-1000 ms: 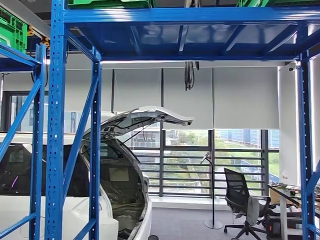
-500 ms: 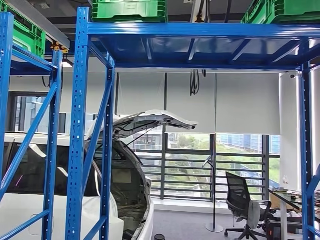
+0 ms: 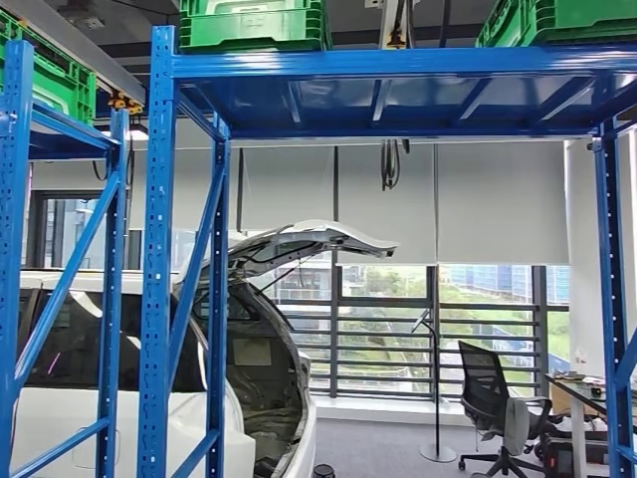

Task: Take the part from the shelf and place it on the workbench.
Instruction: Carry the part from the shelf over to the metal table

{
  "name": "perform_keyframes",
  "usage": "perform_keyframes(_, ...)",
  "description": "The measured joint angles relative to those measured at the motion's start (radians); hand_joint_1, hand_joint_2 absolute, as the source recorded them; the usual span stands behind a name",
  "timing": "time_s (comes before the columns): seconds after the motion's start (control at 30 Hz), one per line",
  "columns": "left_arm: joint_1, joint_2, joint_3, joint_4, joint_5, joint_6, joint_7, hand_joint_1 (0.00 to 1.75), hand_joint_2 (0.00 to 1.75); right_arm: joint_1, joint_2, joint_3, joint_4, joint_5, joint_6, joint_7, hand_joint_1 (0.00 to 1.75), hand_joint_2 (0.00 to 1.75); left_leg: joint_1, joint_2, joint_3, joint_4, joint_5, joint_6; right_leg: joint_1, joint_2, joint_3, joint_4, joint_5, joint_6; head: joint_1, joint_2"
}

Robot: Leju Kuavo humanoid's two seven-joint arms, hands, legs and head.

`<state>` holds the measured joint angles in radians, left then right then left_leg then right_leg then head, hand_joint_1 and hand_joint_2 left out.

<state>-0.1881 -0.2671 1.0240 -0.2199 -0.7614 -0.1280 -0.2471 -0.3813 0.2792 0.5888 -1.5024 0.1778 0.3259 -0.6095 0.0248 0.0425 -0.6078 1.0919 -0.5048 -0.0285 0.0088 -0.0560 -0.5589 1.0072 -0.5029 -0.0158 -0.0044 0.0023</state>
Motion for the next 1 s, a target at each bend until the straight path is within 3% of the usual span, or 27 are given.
perform_keyframes(0.07, -0.003, 0.000, 0.001, 0.000, 0.000, 0.000, 0.000, 0.00, 1.75, 0.000, 0.000, 0.000, 0.000, 0.000, -0.001, 0.000, 1.75, 1.75, -0.006, 0.017, 0.013, -0.045, 0.007, 0.012, 0.005, -0.013, -0.009, 0.013, -0.005, 0.011, 0.000, 0.000)
perform_keyframes(0.13, -0.002, 0.000, 0.002, 0.000, 0.000, 0.000, 0.000, 0.00, 1.75, 0.000, 0.000, 0.001, 0.000, 0.000, -0.002, 0.000, 1.75, 1.75, -0.009, 0.001, 0.005, -0.048, 0.010, 0.030, 0.005, -0.031, -0.014, 0.017, -0.006, 0.017, 0.000, 0.000)
perform_keyframes(0.2, 0.000, 0.000, 0.004, 0.000, 0.000, 0.000, 0.000, 0.00, 1.75, -0.002, 0.001, 0.001, 0.000, 0.000, -0.002, 0.000, 1.75, 1.75, -0.008, -0.017, 0.001, -0.050, 0.017, 0.042, -0.001, -0.014, -0.023, 0.043, -0.032, 0.026, -0.001, 0.000)
perform_keyframes(0.3, -0.003, 0.000, 0.005, 0.000, 0.000, 0.000, 0.000, 0.00, 1.75, -0.001, -0.002, 0.002, 0.000, 0.000, -0.002, 0.000, 1.75, 1.75, -0.007, -0.042, -0.004, -0.051, 0.024, 0.052, -0.008, 0.039, -0.092, 0.211, -0.126, 0.034, -0.001, 0.000)
perform_keyframes(0.33, -0.003, 0.000, 0.005, 0.000, 0.000, 0.000, 0.000, 0.00, 1.75, 0.001, -0.004, 0.002, 0.000, 0.000, -0.002, 0.000, 1.75, 1.75, -0.008, -0.051, -0.005, -0.051, 0.025, 0.054, -0.008, 0.045, -0.117, 0.268, -0.145, 0.035, -0.001, 0.000)
perform_keyframes(0.37, -0.002, 0.000, 0.005, 0.000, 0.000, 0.000, 0.000, 0.00, 1.75, 0.002, -0.006, 0.002, 0.000, 0.001, -0.002, 0.000, 1.75, 1.75, -0.010, -0.059, -0.005, -0.051, 0.026, 0.055, -0.008, 0.048, -0.129, 0.296, -0.147, 0.034, -0.001, 0.000)
perform_keyframes(0.4, -0.001, 0.000, 0.005, 0.000, 0.000, 0.000, 0.000, 0.00, 1.75, 0.002, -0.007, 0.002, 0.000, 0.000, -0.002, 0.000, 1.75, 1.75, -0.011, -0.068, -0.005, -0.051, 0.026, 0.056, -0.008, 0.051, -0.123, 0.285, -0.130, 0.032, -0.001, 0.000)
perform_keyframes(0.5, -0.002, 0.000, 0.005, 0.000, 0.000, 0.000, 0.000, 0.00, 1.75, 0.000, -0.007, 0.002, 0.000, 0.001, -0.002, 0.000, 1.75, 1.75, -0.013, -0.096, -0.006, -0.051, 0.030, 0.054, -0.007, 0.090, -0.036, 0.101, -0.033, 0.018, 0.000, 0.000)
perform_keyframes(0.57, -0.003, -0.002, 0.006, 0.000, 0.001, 0.000, 0.000, 0.00, 1.75, -0.002, -0.007, 0.002, 0.000, 0.000, -0.002, 0.000, 1.75, 1.75, -0.011, -0.110, -0.012, -0.051, 0.035, 0.046, -0.005, 0.112, -0.004, 0.029, -0.009, 0.013, 0.000, 0.000)
perform_keyframes(0.63, -0.002, -0.002, 0.006, 0.000, 0.001, 0.000, 0.000, 0.00, 1.75, -0.002, -0.005, 0.002, 0.000, 0.000, -0.002, 0.000, 1.75, 1.75, -0.009, -0.120, -0.019, -0.053, 0.041, 0.035, -0.003, 0.103, -0.003, 0.017, -0.008, 0.008, 0.000, 0.000)
perform_keyframes(0.7, 0.000, -0.002, 0.006, 0.000, 0.001, 0.000, 0.000, 0.00, 1.75, -0.003, -0.002, 0.002, 0.000, 0.000, -0.002, 0.000, 1.75, 1.75, -0.010, -0.103, -0.028, -0.041, 0.026, 0.026, -0.007, 0.086, -0.002, 0.004, 0.000, -0.003, -0.001, 0.000)
perform_keyframes(0.77, -0.001, -0.002, 0.006, 0.000, 0.001, 0.000, 0.000, 0.00, 1.75, -0.002, 0.000, 0.002, 0.001, 0.000, -0.002, 0.000, 1.75, 1.75, -0.011, -0.072, -0.060, 0.037, -0.030, 0.020, -0.009, 0.065, -0.003, -0.004, 0.006, -0.011, -0.001, 0.000)
perform_keyframes(0.83, -0.002, -0.002, 0.006, 0.000, 0.001, 0.000, 0.000, 0.00, 1.75, 0.000, -0.001, 0.002, 0.002, 0.000, -0.002, 0.000, 1.75, 1.75, -0.009, -0.061, -0.105, 0.156, -0.088, 0.013, -0.008, 0.043, -0.006, -0.003, 0.007, -0.012, 0.000, 0.000)
perform_keyframes(0.87, -0.001, -0.002, 0.007, 0.000, 0.001, 0.000, 0.000, 0.00, 1.75, 0.001, -0.001, 0.002, 0.003, 0.000, -0.002, 0.000, 1.75, 1.75, -0.008, -0.059, -0.115, 0.189, -0.096, 0.010, -0.008, 0.032, -0.007, -0.002, 0.007, -0.012, 0.000, 0.000)
perform_keyframes(0.9, 0.000, -0.001, 0.007, 0.000, 0.001, 0.000, 0.000, 0.00, 1.75, 0.002, -0.001, 0.003, 0.005, 0.000, -0.002, 0.000, 1.75, 1.75, -0.007, -0.056, -0.109, 0.189, -0.088, 0.008, -0.008, 0.022, -0.008, -0.001, 0.007, -0.012, 0.000, 0.000)
perform_keyframes(0.93, 0.001, 0.000, 0.007, 0.000, 0.001, 0.000, 0.000, 0.00, 1.75, 0.002, -0.001, 0.003, 0.006, 0.000, -0.002, 0.000, 1.75, 1.75, -0.006, -0.050, -0.084, 0.150, -0.063, 0.006, -0.008, 0.013, -0.008, 0.000, 0.006, -0.011, 0.000, 0.000)
perform_keyframes(1.0, -0.001, 0.000, 0.007, 0.000, 0.001, 0.000, 0.000, 0.00, 1.75, 0.000, -0.001, 0.004, 0.006, 0.000, -0.002, 0.000, 1.75, 1.75, -0.007, -0.019, -0.015, 0.022, -0.006, 0.005, -0.005, -0.002, -0.009, 0.004, 0.004, -0.006, 0.000, 0.000)
